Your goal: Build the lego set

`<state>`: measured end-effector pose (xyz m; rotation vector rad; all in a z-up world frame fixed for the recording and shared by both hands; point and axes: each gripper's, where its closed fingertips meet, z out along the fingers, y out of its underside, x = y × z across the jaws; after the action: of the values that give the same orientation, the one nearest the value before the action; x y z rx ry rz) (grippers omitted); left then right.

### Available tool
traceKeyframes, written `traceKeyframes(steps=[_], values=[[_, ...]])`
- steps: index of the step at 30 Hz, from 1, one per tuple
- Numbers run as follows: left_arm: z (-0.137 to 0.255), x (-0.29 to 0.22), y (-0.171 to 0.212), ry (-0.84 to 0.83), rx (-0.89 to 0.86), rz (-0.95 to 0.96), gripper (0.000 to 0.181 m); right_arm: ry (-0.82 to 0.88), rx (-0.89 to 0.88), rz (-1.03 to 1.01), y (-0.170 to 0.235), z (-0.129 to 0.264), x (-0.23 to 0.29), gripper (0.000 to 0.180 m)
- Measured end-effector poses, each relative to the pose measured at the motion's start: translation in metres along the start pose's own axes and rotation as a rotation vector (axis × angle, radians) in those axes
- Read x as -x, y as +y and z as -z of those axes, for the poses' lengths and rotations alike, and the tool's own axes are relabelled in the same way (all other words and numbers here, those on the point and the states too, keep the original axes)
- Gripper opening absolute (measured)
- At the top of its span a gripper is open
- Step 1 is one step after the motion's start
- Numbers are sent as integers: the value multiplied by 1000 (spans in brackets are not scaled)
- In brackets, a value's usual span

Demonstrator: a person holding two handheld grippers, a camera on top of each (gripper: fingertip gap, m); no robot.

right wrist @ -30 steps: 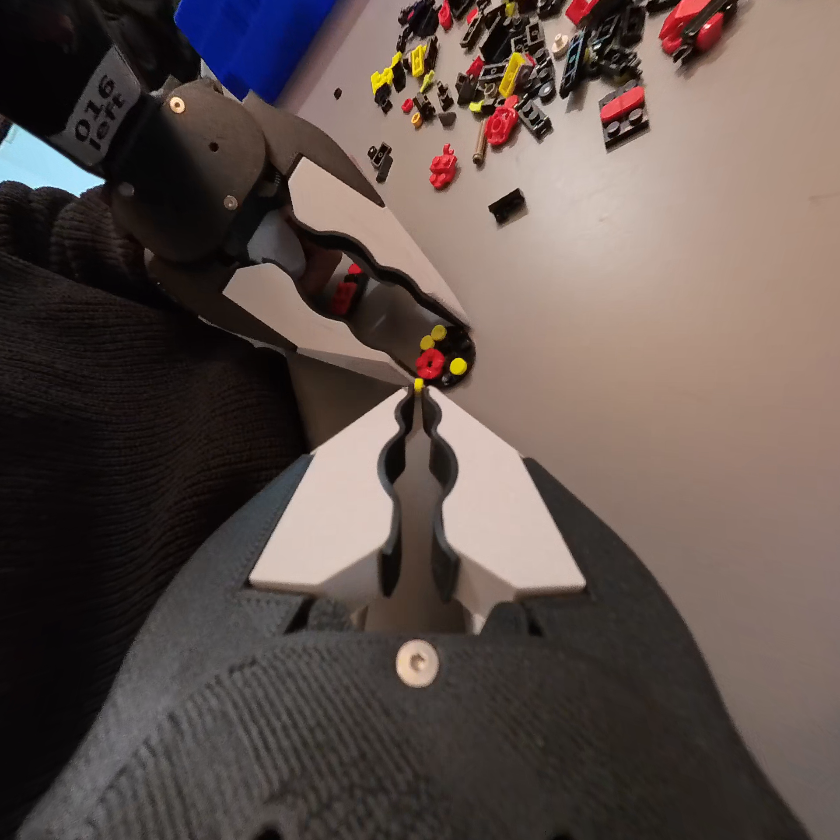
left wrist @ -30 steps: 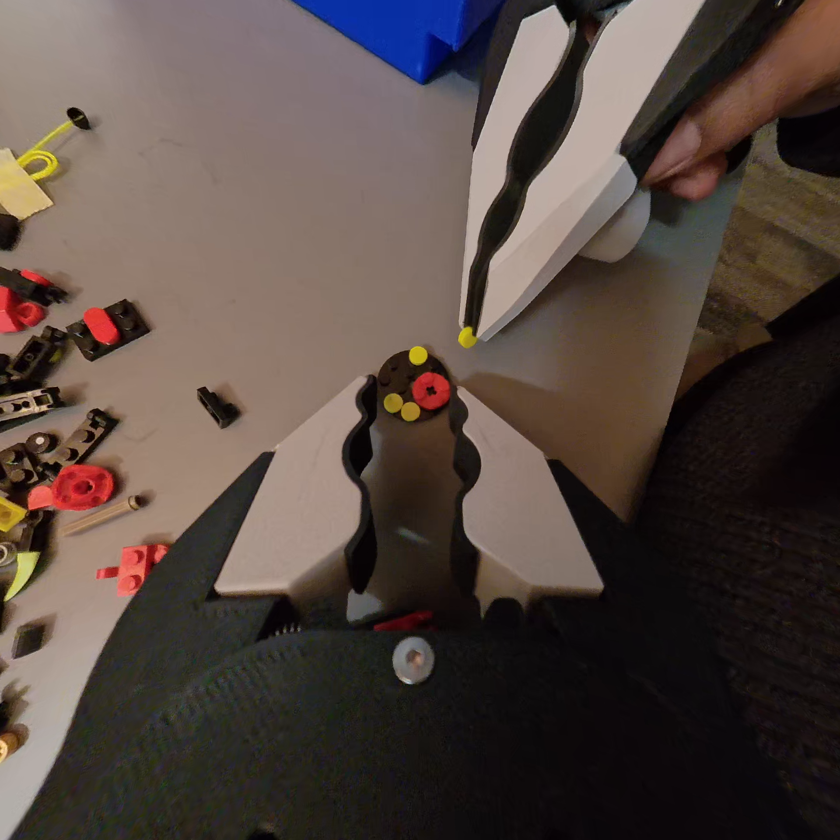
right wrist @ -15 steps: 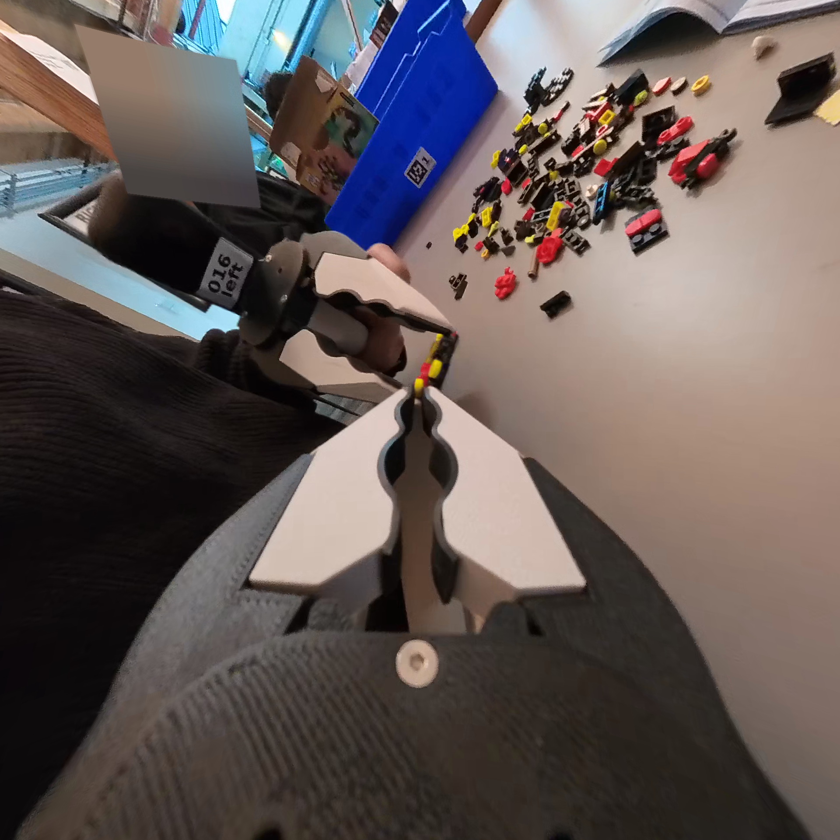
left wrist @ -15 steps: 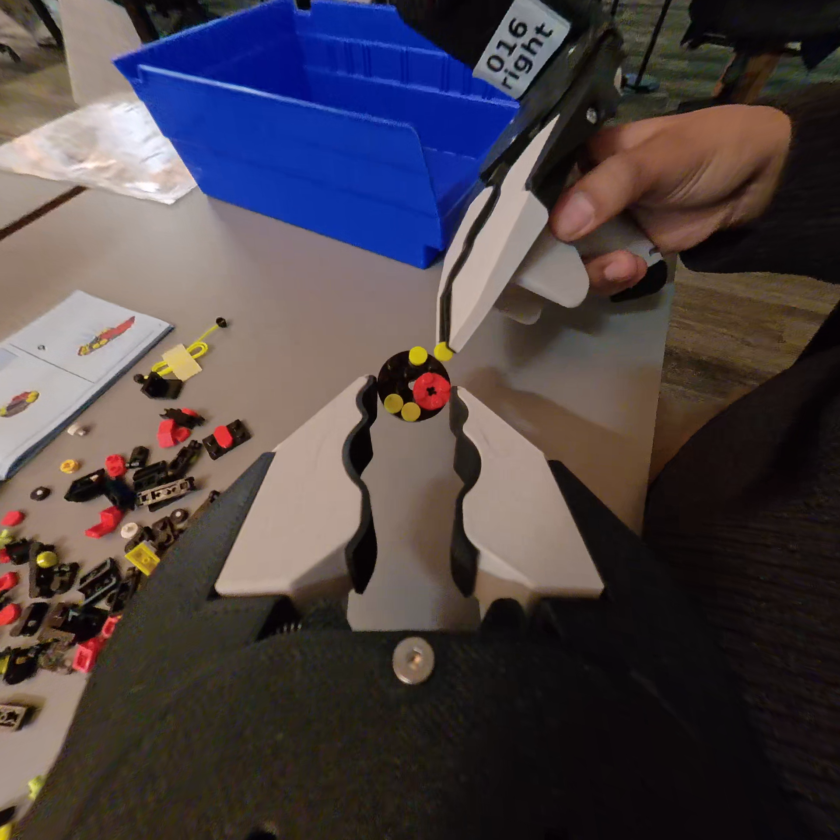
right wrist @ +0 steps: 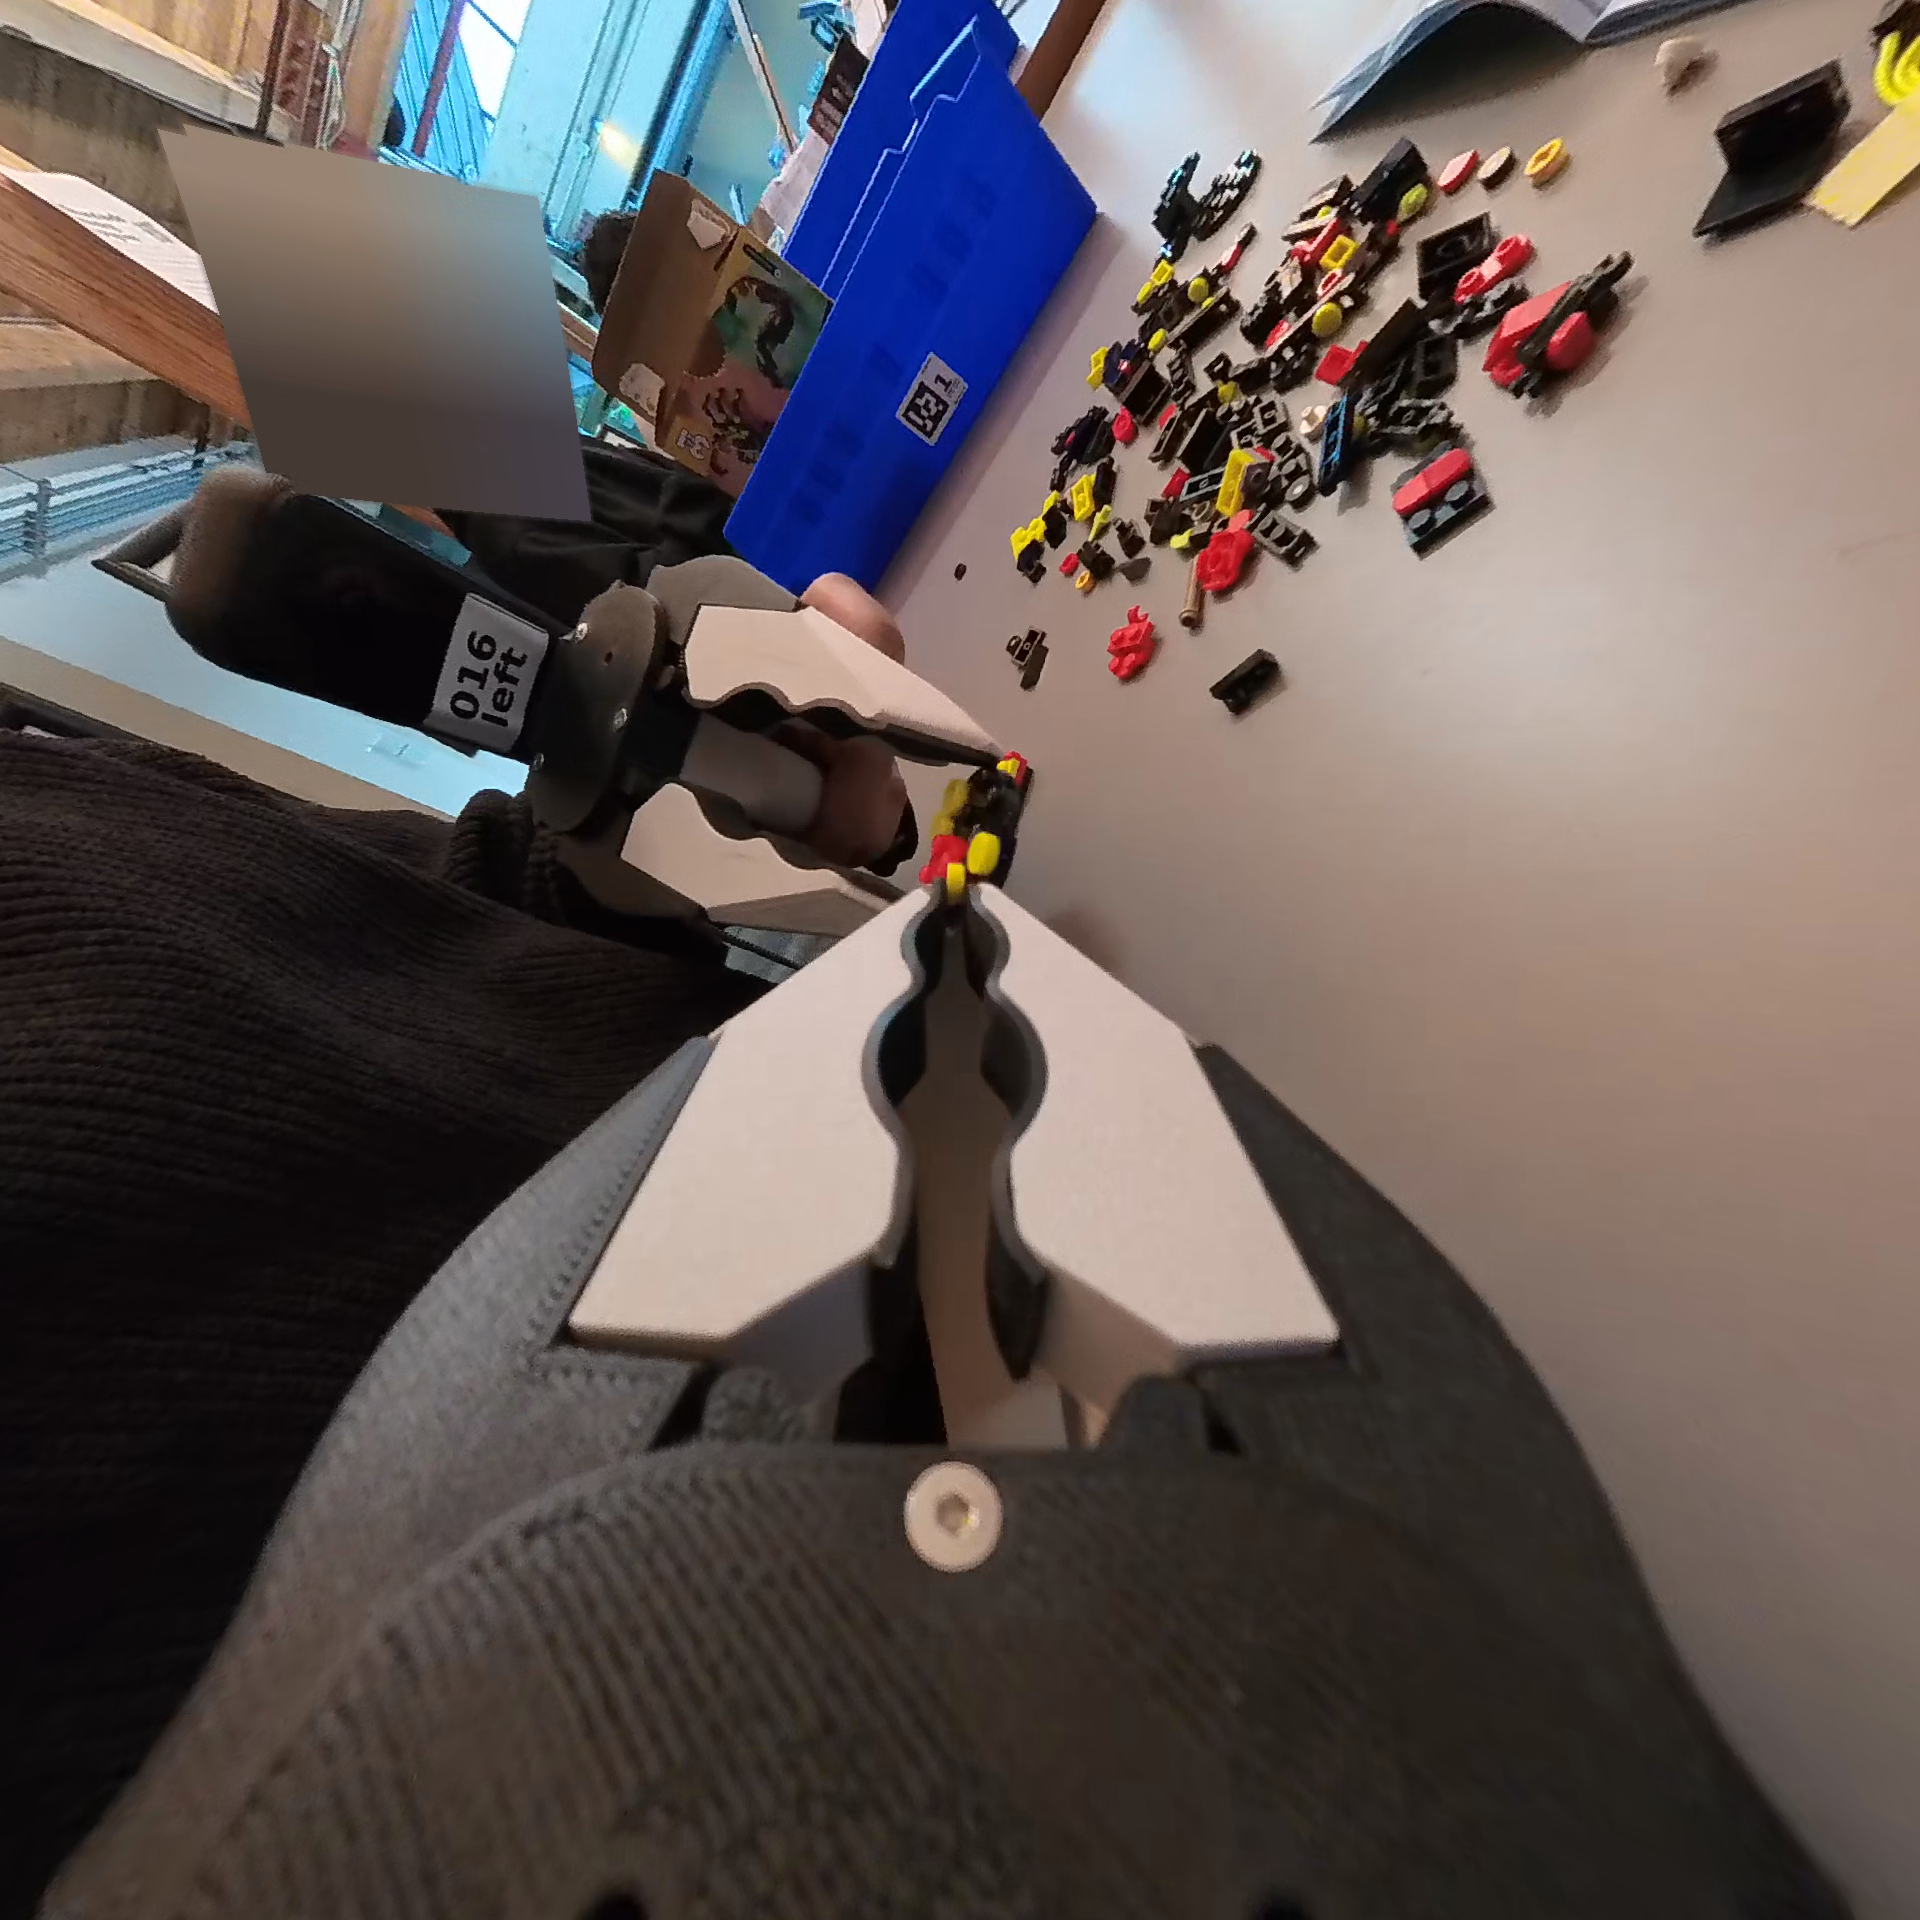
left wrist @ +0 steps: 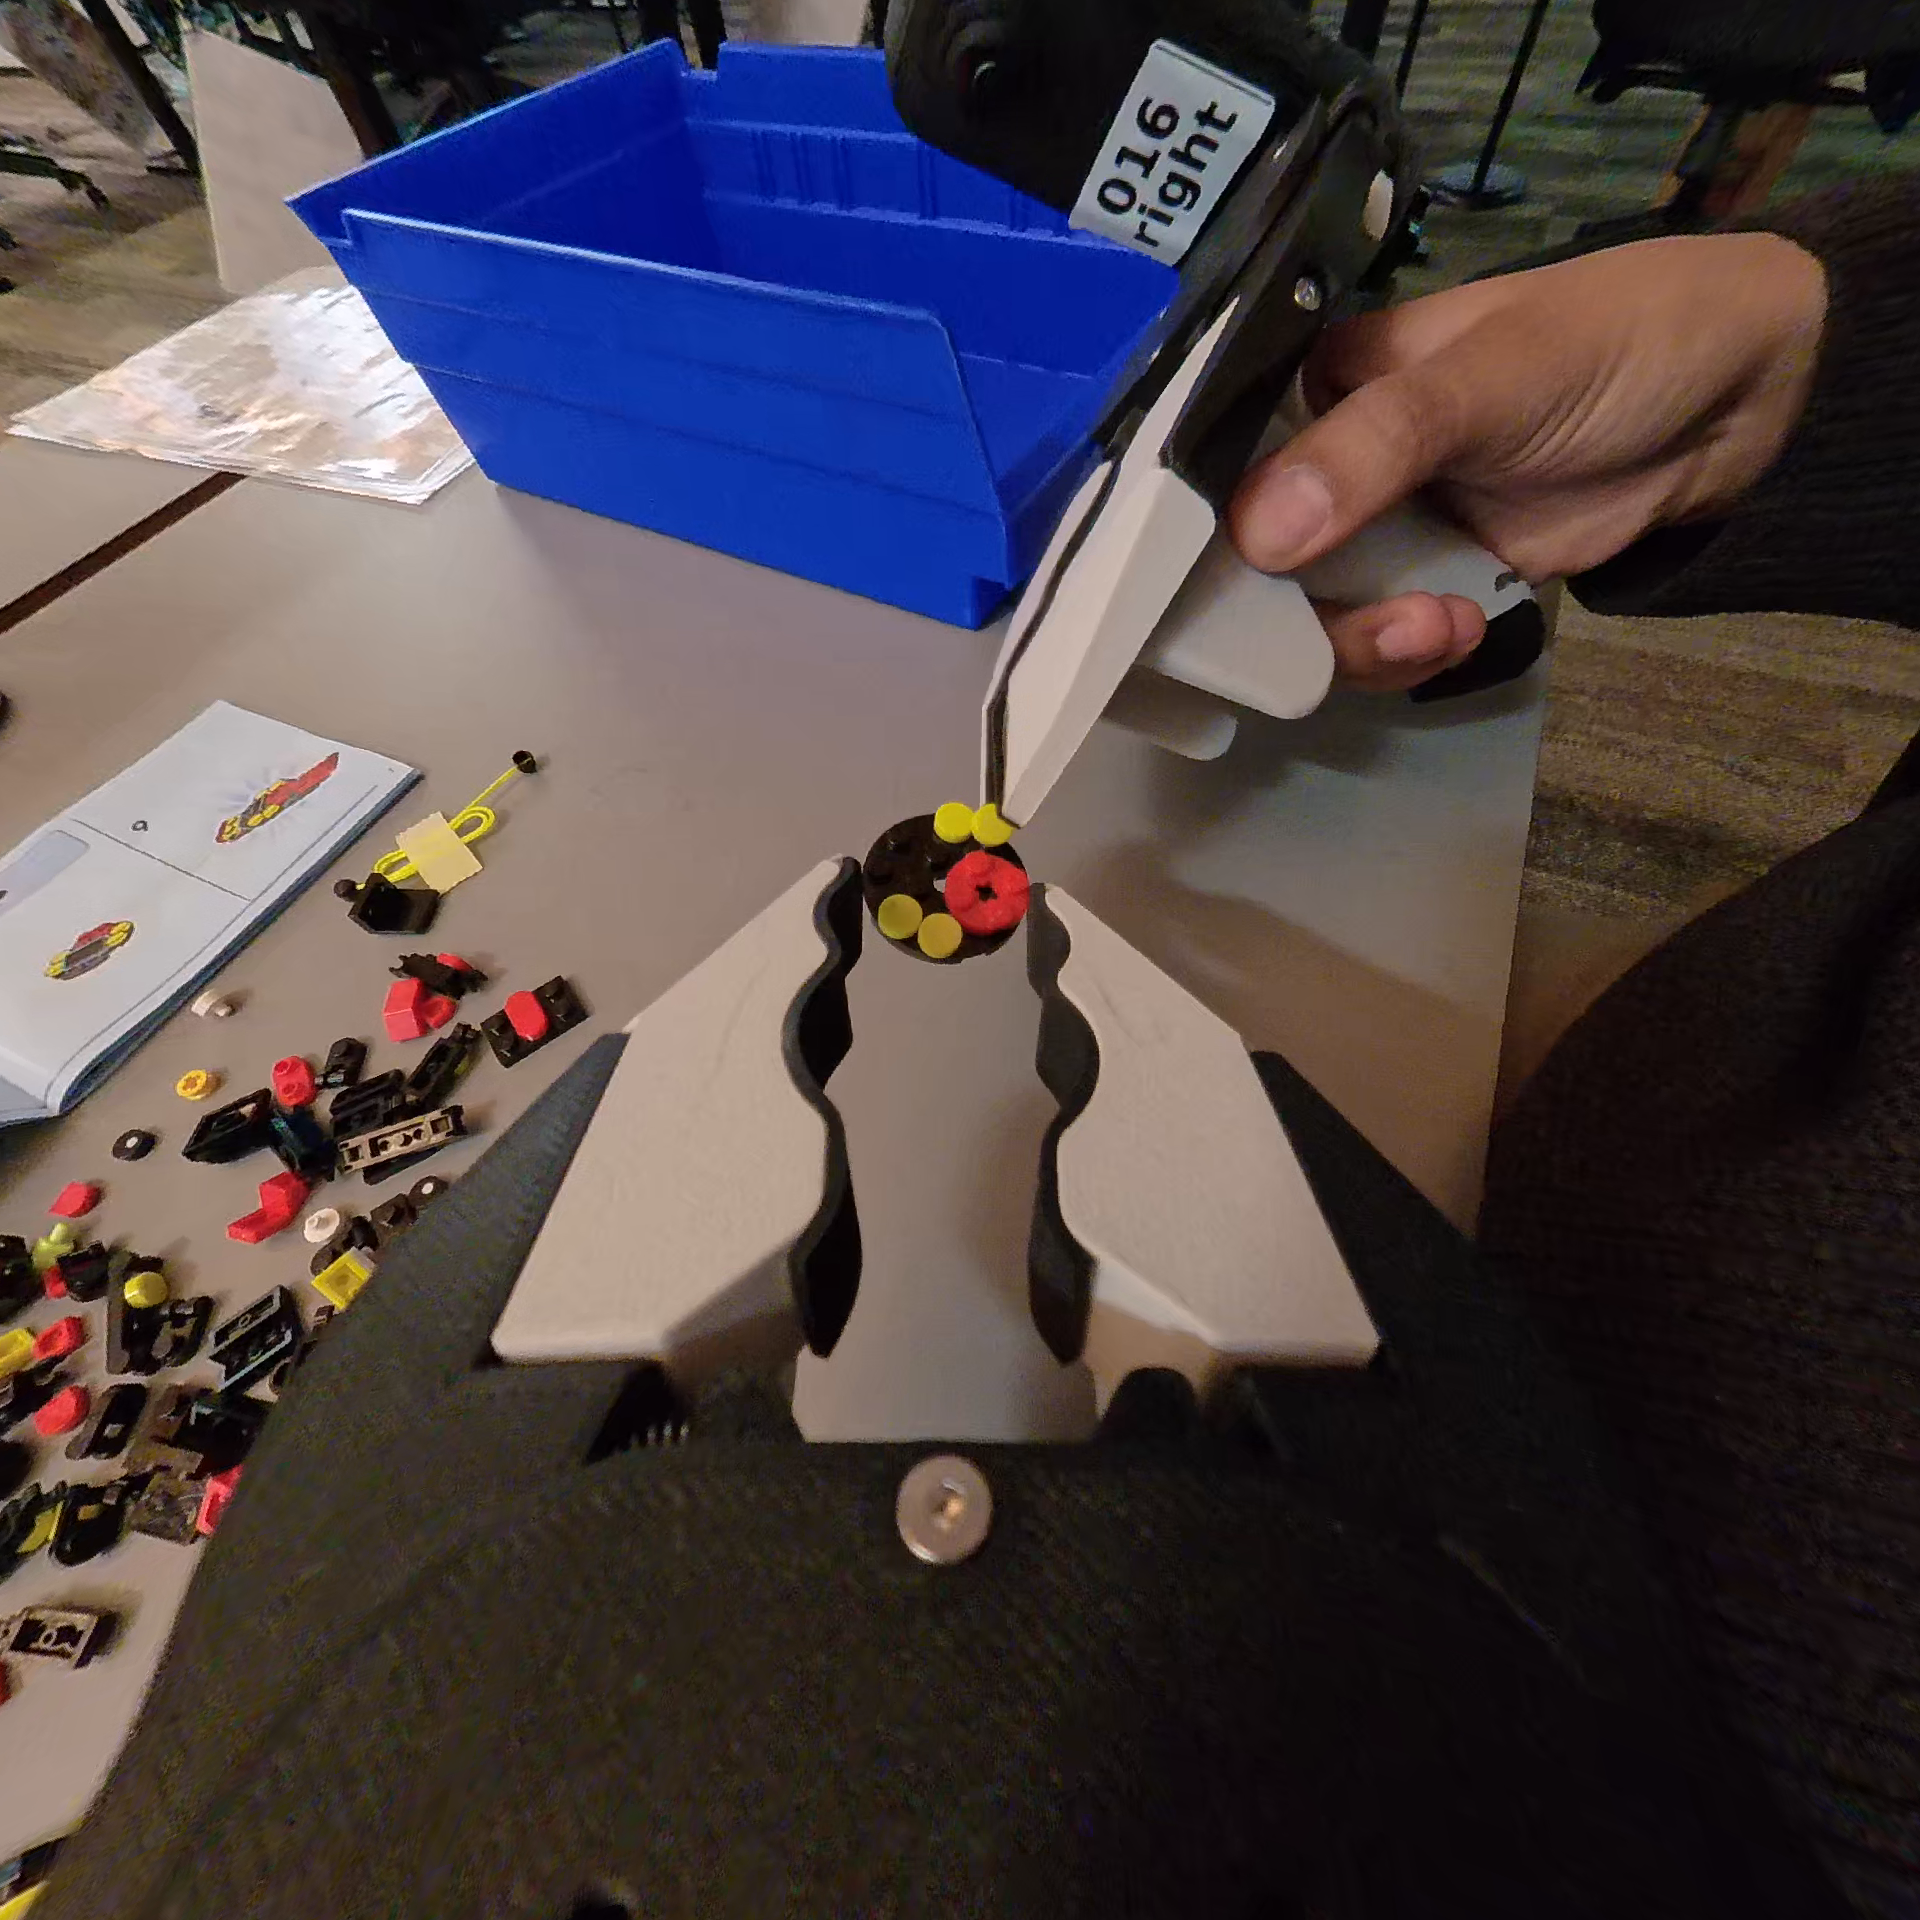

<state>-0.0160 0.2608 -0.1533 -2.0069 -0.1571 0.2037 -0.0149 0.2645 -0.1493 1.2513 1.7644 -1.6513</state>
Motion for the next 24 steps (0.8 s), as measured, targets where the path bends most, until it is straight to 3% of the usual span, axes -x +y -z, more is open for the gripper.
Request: traceKeyframes(steps=[4,12,24], values=[[-1,0,4,6,24,16,29,9,27,-31,5,-2,-5,0],[-14,-8,47,76,248,103,29,123,204,-31,36,-7,-27,1],[-16,-16,64,119,337,148,29,183,272,-11,47,-16,-37,1]])
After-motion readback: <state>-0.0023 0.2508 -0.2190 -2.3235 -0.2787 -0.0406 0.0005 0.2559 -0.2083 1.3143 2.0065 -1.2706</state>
